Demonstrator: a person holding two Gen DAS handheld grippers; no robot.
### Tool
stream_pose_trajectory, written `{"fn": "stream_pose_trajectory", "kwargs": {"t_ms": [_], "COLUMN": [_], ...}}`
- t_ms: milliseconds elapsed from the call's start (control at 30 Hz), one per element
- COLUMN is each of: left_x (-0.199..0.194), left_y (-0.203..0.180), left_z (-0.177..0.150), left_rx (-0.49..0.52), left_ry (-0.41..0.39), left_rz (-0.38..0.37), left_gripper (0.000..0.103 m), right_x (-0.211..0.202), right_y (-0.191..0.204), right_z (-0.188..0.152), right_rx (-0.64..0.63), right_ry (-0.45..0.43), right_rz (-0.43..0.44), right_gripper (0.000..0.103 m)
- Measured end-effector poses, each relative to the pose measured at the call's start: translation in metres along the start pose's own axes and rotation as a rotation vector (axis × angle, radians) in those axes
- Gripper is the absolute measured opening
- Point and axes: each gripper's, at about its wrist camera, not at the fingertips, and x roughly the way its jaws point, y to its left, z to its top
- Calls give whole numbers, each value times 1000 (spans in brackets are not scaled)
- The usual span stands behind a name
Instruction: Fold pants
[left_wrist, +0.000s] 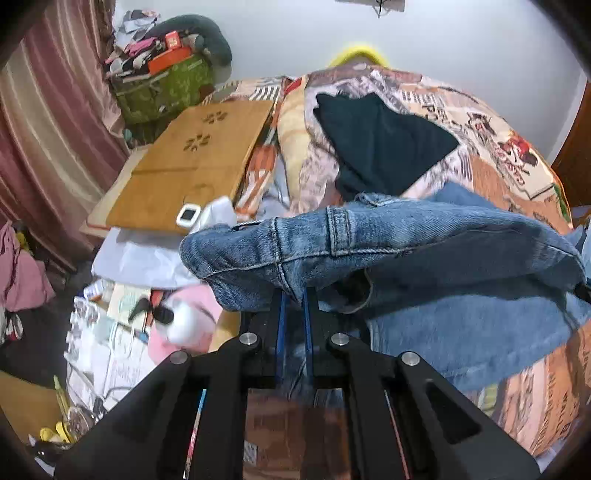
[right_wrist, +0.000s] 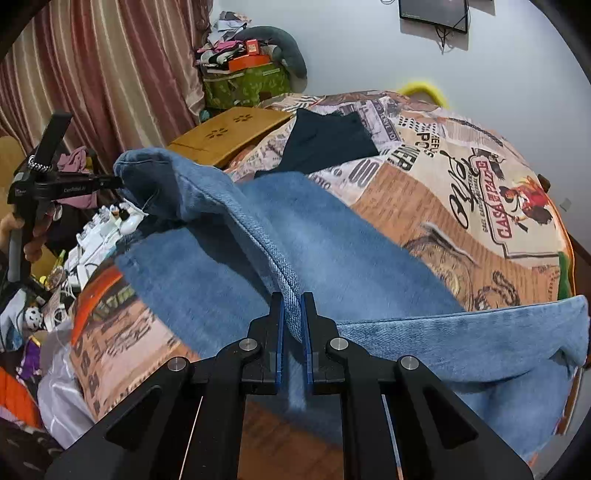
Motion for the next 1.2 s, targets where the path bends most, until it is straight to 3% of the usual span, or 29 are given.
{"fn": "stream_pose_trajectory", "kwargs": {"t_ms": [300, 433, 600, 733, 900, 1033, 1100, 1200], "left_x": [11, 11, -3, -16, -14, -6, -1, 8], "left_y": [15, 18, 17, 20, 6, -18, -29, -48], "left_z": [-43, -51, -56, -48, -19, 6, 17, 36], "left_rx": [-51, -48, -13, -30, -21, 25, 39, 59], "left_ry": [82, 96, 69, 37, -8, -31, -40, -48], "left_rz": [-30, -22, 26, 6, -8, -18, -35, -64], "left_gripper": [13, 14, 14, 14, 34, 40, 55, 66], "right_x": [3, 3, -10, -24, -44, -65, -77, -92], "right_y": [10, 13, 12, 1, -34, -72, -93, -126], "right_z": [-25, -29, -33, -35, -31, -29, -28, -27], "right_rx": [17, 10, 13, 47, 141, 239, 285, 346], "right_ry": [26, 36, 22, 6, -39, -81, -101, -112], "right_rz": [-4, -2, 17, 13, -39, -100, -156, -237], "right_gripper": [9, 14, 14, 14, 17, 35, 43, 50]}}
